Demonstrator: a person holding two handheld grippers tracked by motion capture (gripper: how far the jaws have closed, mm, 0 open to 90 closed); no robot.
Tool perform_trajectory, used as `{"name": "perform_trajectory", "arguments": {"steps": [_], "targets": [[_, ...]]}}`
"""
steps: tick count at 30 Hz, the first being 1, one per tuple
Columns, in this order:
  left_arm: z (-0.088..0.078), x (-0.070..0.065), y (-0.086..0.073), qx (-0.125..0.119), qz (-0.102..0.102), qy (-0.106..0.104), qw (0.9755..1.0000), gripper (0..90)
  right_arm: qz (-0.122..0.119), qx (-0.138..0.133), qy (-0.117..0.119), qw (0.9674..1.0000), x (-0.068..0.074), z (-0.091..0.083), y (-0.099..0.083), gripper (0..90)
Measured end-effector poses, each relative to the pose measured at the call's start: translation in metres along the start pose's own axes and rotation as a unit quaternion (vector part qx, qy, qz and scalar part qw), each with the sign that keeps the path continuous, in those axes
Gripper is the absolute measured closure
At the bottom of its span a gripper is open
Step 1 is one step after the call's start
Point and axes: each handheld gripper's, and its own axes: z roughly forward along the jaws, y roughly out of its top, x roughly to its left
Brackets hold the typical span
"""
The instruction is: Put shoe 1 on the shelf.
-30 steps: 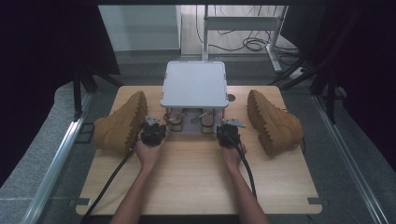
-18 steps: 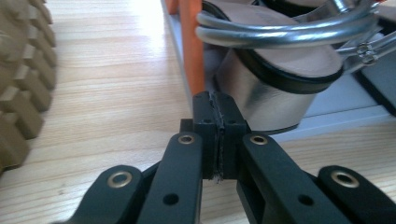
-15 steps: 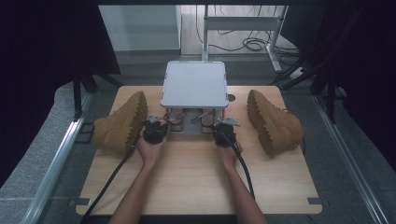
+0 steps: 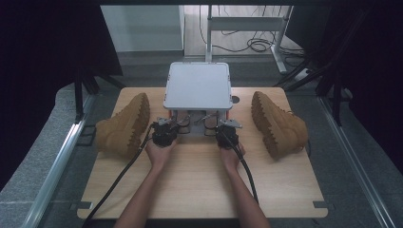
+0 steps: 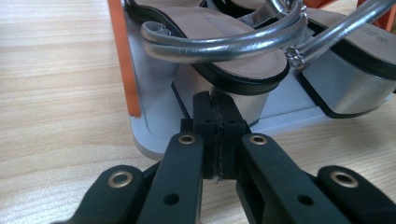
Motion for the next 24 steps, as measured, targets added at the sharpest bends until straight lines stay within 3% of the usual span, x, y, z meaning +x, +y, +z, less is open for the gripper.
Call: {"name": "perform_trajectory", "arguments": {"steps": [17, 24], "targets": [[0.002, -0.006, 0.002, 0.003, 0.007, -0.009, 0.9999, 89.0, 0.016, -0.012, -0.006, 0.9998, 0.019, 0.011, 0.001, 89.3], [0.001, -0.007, 0.002, 0.004, 0.009, -0.013, 0.9999, 89.0, 0.008, -0.010, -0.005, 0.9999, 0.026, 0.014, 0.002, 89.3]]}}
